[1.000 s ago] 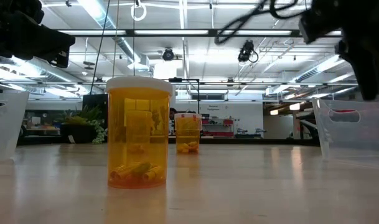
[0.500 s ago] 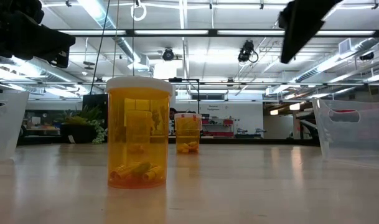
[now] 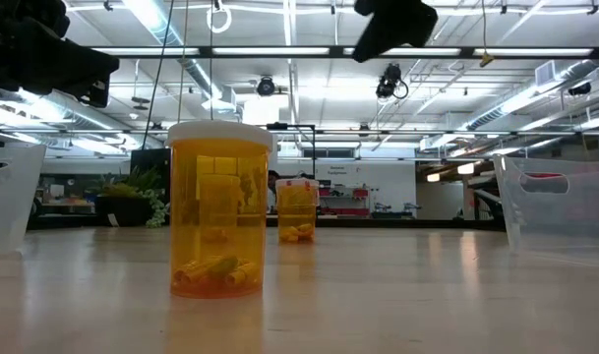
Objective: Pick and place medicine bottles into bin by pill shape (circle, oval)
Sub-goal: Put the large orange pill bottle into the right transparent bin
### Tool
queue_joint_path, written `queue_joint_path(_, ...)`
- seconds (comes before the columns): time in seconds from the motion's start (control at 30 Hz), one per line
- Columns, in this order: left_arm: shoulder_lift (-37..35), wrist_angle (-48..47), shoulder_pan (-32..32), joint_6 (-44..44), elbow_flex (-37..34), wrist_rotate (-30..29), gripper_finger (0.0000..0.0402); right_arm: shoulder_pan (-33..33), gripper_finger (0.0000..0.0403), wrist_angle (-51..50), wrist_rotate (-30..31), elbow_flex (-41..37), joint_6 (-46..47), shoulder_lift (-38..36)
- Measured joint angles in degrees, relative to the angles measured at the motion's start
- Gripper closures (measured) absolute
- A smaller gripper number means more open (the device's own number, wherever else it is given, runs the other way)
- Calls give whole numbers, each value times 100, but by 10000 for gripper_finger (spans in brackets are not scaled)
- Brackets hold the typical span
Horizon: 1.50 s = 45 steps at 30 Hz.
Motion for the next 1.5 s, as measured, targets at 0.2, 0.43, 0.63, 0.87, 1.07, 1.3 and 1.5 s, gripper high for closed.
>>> queue_joint_path(0.2, 0, 0, -2, 0, 0, 0, 368, 114, 134, 441, -306, 0, -96, 409)
queue_joint_path(0.43, 0, 0, 0, 0, -2, 0, 378, 109, 134, 223, -609, 678, -316, 1145)
queue_joint_path(0.63, 0, -2, 0, -2, -2, 0, 371, 150, 134, -798, -625, 2132, -988, 1989)
queue_joint_path(0.87, 1, -5, 0, -1, -2, 0, 367, 125, 134, -1256, -876, 3328, -1912, 2743)
queue_joint_path(1.07, 2, -2, 0, 0, -2, 0, 376, -3, 134, -1181, -1356, 3662, -2388, 3220)
queue_joint_path(1.3, 1, -2, 0, -1, -2, 1, 374, -16, 134, -875, -1428, 3679, -2993, 3344)
queue_joint_path(1.5, 2, -1, -1, 0, -2, 2, 366, -16, 134, -748, -1618, 3646, -3222, 3344)
